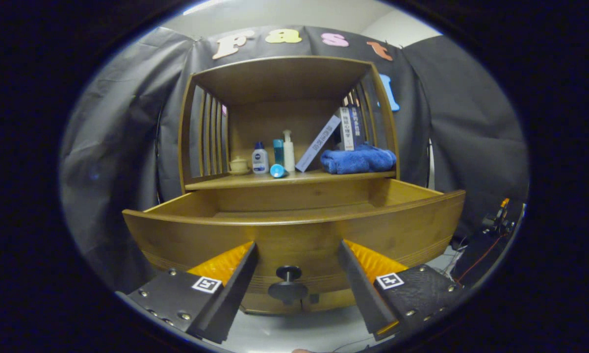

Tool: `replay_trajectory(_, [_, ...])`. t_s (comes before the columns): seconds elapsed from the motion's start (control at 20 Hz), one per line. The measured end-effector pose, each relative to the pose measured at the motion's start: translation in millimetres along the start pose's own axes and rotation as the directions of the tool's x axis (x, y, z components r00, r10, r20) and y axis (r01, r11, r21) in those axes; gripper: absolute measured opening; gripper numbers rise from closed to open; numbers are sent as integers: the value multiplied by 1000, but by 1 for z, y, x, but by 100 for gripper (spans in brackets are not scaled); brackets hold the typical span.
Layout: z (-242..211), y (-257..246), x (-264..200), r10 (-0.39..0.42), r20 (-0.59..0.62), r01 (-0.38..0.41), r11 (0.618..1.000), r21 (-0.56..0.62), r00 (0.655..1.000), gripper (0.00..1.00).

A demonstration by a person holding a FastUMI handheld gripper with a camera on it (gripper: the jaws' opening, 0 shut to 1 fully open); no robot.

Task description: Pull open the drawer, take out the items inside it, and place them on the countertop above the cabinet.

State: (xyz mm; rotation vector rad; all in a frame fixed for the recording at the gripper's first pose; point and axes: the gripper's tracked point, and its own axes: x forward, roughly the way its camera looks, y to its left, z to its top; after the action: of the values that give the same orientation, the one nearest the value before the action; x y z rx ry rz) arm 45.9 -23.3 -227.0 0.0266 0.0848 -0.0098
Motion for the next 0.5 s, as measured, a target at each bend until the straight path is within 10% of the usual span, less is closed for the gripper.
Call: replay_trajectory(0.5, [4, 8, 60, 21, 115, -13, 997, -76, 993, 99])
